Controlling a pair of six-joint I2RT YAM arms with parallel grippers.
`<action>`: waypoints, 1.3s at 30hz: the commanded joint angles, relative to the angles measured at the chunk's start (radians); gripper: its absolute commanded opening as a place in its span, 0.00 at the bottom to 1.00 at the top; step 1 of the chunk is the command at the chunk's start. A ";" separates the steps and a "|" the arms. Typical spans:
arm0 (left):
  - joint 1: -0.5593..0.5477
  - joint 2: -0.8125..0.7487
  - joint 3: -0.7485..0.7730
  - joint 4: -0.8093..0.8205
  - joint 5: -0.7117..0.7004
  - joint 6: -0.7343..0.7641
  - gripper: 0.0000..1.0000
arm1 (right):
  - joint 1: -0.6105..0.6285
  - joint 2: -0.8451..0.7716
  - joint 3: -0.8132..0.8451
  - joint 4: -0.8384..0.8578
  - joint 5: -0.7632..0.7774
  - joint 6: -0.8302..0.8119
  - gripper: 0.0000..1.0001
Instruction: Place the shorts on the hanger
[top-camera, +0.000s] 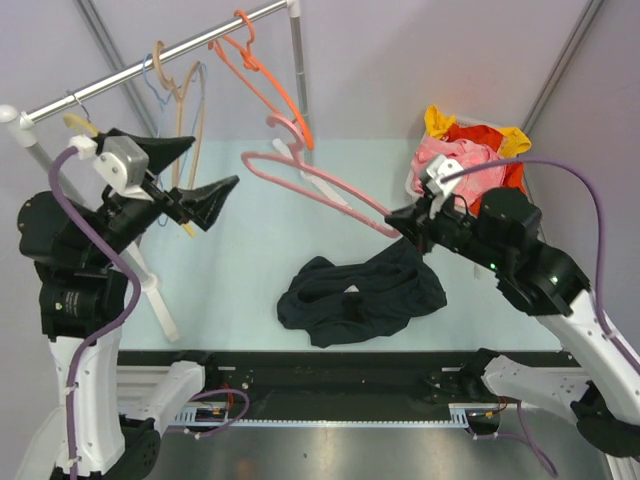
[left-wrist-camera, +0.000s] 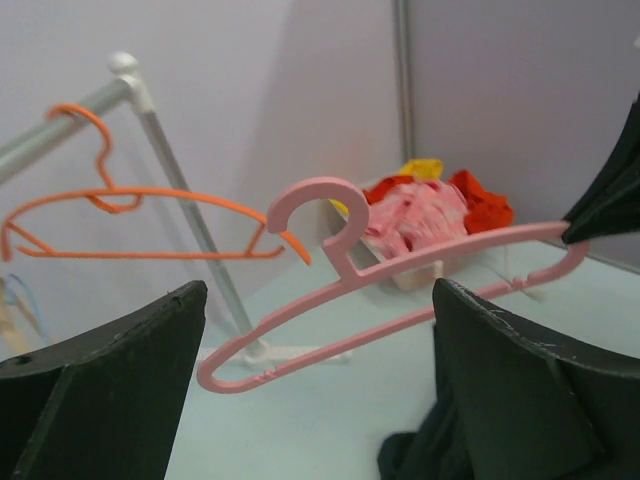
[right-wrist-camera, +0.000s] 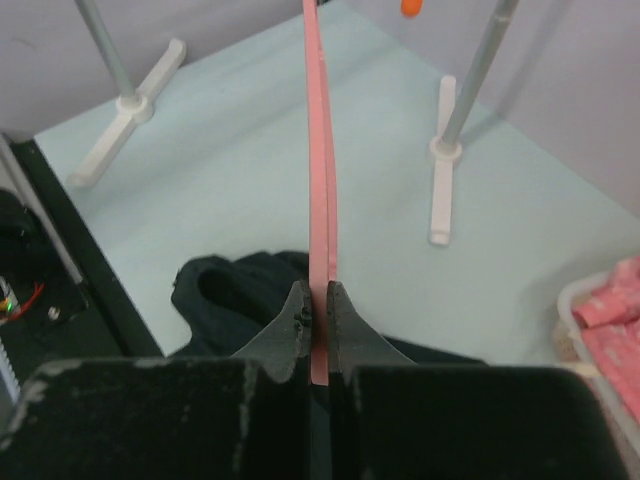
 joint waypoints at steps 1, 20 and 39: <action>-0.008 -0.017 -0.122 0.025 0.204 -0.017 0.99 | -0.057 -0.116 -0.055 -0.132 -0.088 -0.026 0.00; -0.530 -0.065 -0.666 0.048 -0.019 0.413 0.93 | -0.325 -0.514 -0.256 -0.425 -0.373 -0.159 0.00; -0.537 -0.147 -0.953 0.033 -0.013 0.789 0.59 | -0.327 -0.492 -0.225 -0.501 -0.563 -0.449 0.00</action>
